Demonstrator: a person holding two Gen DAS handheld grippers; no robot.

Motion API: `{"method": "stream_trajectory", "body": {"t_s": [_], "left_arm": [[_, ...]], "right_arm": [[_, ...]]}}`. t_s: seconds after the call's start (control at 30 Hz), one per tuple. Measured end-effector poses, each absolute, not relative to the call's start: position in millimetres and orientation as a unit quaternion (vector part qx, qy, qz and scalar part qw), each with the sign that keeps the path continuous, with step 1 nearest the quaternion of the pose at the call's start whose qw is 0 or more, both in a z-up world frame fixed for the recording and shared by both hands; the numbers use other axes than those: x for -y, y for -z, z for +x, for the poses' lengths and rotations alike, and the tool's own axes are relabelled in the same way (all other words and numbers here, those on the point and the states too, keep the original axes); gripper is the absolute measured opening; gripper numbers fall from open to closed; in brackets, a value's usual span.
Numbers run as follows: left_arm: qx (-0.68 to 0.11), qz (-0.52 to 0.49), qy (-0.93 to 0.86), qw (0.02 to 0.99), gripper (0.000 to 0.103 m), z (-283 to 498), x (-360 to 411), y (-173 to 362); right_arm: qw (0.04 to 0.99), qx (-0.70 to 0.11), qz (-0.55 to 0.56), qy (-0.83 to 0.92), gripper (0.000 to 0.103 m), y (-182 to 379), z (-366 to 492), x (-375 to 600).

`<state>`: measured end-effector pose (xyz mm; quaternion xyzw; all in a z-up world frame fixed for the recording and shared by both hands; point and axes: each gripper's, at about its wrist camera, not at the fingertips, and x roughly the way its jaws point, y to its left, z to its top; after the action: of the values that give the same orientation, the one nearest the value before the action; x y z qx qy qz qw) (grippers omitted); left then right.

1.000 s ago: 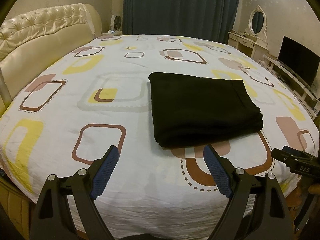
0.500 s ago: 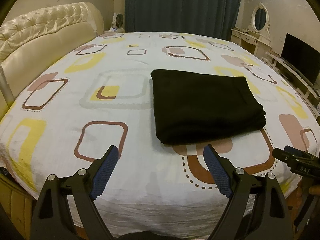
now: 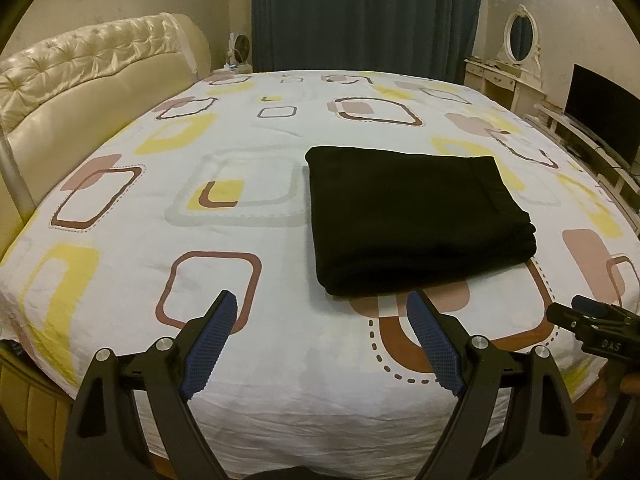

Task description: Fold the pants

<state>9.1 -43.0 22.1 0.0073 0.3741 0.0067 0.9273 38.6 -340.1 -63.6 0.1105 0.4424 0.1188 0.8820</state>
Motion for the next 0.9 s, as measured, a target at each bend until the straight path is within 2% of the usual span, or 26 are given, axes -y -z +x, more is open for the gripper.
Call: {"method": "stream_trajectory", "body": {"t_s": [0.77,0.83,0.9], "left_arm": [[-0.371,0.018,-0.012,0.929,0.086,9.4,44.7,-22.7],[-0.368,0.011,-0.012,0.930,0.091,9.7,45.5,-25.6],[-0.364,0.025,-0.029,0.931,0.092,6.3,49.9,-29.4]], "right_arm": [[0.878,-0.450,0.104,-0.123,0.095,68.3,38.0,338.4],[0.878,-0.451,0.103,-0.124,0.095,69.2,38.3,339.1],[0.878,-0.451,0.103,-0.124,0.095,69.8,38.3,339.3]]}}
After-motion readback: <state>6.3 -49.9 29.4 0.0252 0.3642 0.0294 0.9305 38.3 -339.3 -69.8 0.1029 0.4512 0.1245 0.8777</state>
